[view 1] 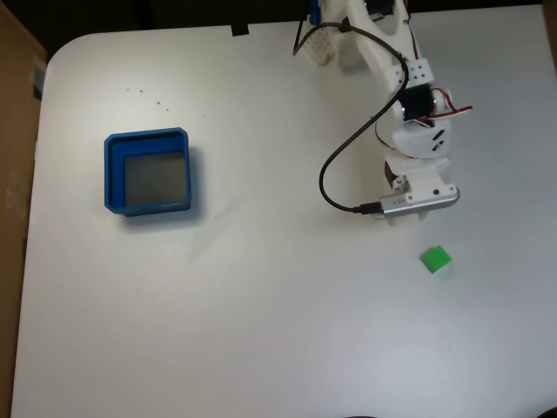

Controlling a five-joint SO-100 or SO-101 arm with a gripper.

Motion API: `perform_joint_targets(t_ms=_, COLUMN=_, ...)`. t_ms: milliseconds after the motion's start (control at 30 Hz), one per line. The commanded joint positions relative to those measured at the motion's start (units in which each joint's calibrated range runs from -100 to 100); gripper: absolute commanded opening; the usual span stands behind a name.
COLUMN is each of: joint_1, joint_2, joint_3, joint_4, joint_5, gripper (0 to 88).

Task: Pick up green cube and drop it in the blue box

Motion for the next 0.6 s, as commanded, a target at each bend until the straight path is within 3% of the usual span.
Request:
perform_joint_targets(t_ms=0, joint_1=-1.8, joint_2=-0.8, joint_3=-2.8, joint_4=0.3, joint_5=0.1, gripper=21.2)
perform_joint_targets(t_ms=300, joint_1=-2.6, joint_2=0.5, joint_3=-7.7, joint_4=0.2, joint_5=0.1, gripper=21.2)
perform_joint_targets(t_ms=567, joint_1=-2.5, joint_2=11.9, joint_3=-20.8, joint_4=0.0, joint_5=0.1, gripper=21.2)
